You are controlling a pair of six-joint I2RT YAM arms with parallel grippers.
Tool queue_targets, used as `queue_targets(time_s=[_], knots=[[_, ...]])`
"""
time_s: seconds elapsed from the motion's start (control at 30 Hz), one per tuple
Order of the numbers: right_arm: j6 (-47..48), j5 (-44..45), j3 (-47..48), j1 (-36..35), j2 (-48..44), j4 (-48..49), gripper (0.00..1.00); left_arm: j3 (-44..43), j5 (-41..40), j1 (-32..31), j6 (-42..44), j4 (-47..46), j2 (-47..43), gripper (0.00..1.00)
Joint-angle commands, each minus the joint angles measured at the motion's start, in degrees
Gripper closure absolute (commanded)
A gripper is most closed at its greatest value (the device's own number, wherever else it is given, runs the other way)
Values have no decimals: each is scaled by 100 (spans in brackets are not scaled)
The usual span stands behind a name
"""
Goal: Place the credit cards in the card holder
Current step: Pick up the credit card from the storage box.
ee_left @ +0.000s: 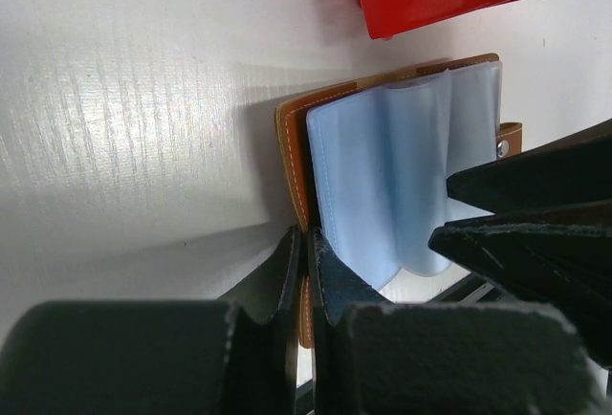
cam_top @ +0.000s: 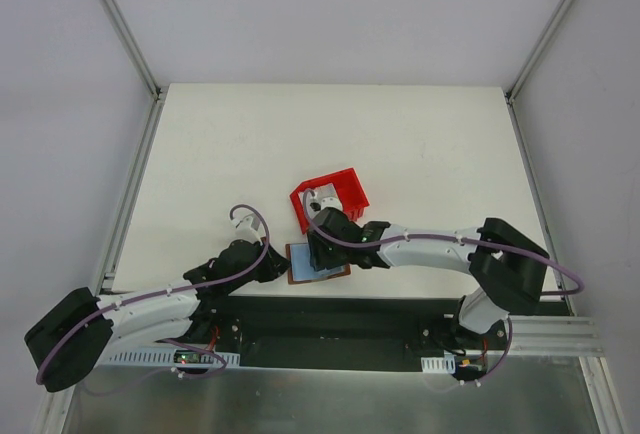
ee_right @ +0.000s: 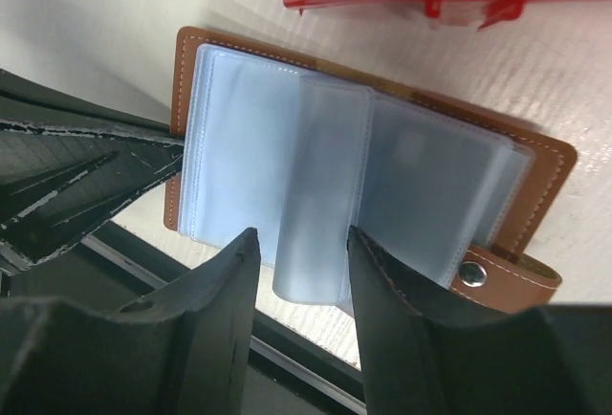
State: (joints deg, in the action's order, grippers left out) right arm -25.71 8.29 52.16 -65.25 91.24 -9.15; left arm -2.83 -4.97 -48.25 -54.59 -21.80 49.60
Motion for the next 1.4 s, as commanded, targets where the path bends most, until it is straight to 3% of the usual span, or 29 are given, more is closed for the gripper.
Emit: queue_targets(time_s=[0.0,0.33,0.6,0.77,1.0,1.2,1.37], knots=[[93,-424,154,-14,139,289,54,485,49,61,141,-61,32,100],[-92,-1672,4,30,148,1819,49,538,-21,52,89,-140,137,100],[48,-1620,-197,144,-325,1864,48,582,-30,53,80,-105,76,100],[259,-551,-364,188,-1046,977,46,573,-57,53,80,-96,93,100],[312,-197,-769,469,-1547,941,46,556,-13,52,159,-96,76,100],[795,-767,-331,1567,-1864,546,45,459,75,52,291,-122,137,100],[1235,-1294,355,2138,-1409,-8,38,362,75,52,335,-114,198,100]])
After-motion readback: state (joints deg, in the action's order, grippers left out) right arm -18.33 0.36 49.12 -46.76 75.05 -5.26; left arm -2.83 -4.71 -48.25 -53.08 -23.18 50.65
